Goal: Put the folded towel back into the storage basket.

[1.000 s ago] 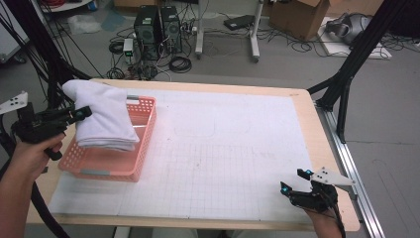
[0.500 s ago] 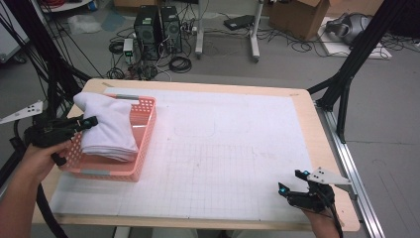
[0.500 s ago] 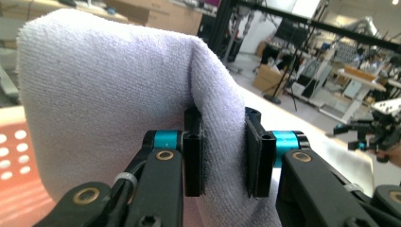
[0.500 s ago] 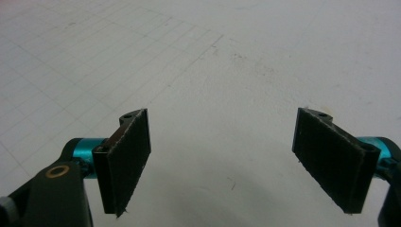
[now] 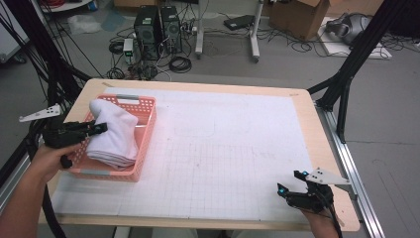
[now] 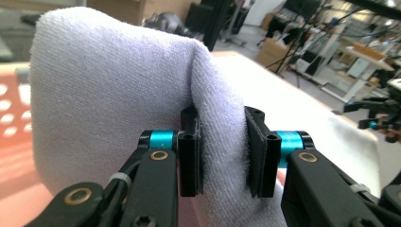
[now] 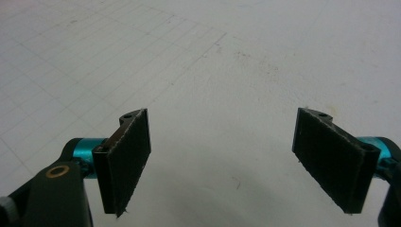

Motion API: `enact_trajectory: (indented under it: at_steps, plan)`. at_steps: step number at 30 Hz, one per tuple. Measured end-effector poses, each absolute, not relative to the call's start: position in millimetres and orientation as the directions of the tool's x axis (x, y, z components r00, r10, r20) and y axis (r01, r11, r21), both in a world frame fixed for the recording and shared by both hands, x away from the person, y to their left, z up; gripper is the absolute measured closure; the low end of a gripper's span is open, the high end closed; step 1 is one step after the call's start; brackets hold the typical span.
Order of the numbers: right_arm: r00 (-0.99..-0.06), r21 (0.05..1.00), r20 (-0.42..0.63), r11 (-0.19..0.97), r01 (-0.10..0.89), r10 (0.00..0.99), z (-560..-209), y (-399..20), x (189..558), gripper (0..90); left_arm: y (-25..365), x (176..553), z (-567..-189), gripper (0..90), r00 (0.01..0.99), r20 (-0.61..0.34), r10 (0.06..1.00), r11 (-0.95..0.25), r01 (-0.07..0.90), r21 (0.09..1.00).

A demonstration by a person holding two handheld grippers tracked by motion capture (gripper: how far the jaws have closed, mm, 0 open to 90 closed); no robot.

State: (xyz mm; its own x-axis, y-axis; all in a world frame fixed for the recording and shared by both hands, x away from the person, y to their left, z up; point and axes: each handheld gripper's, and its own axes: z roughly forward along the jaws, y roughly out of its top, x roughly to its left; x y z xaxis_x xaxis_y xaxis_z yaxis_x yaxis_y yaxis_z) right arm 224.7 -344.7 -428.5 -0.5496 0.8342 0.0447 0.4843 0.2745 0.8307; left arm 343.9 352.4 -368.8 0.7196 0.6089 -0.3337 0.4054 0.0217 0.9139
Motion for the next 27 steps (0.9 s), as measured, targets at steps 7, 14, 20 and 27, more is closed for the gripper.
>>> enact_trajectory:
  at_steps: [7,14,20,27]
  plan:
    - [-0.549,0.83,0.051,0.27,0.488,0.835,-428.3,-345.5,224.0,19.1,352.9,345.6,-373.0,71.5,0.687,-0.347,0.639,0.021,0.435,0.9]
    - [-0.551,0.829,0.05,0.272,0.488,0.833,-428.6,-343.9,224.6,19.1,344.1,347.4,-371.0,72.0,0.715,-0.337,0.613,0.028,0.406,0.913]
    - [-0.549,0.829,0.051,0.271,0.489,0.834,-428.5,-343.5,224.4,19.1,330.8,349.0,-366.5,72.7,0.784,-0.294,0.547,0.038,0.328,0.944]
    - [-0.55,0.83,0.049,0.272,0.487,0.834,-427.9,-344.5,223.6,19.1,331.1,356.5,-376.4,70.1,0.729,-0.339,0.594,0.007,0.417,0.909]
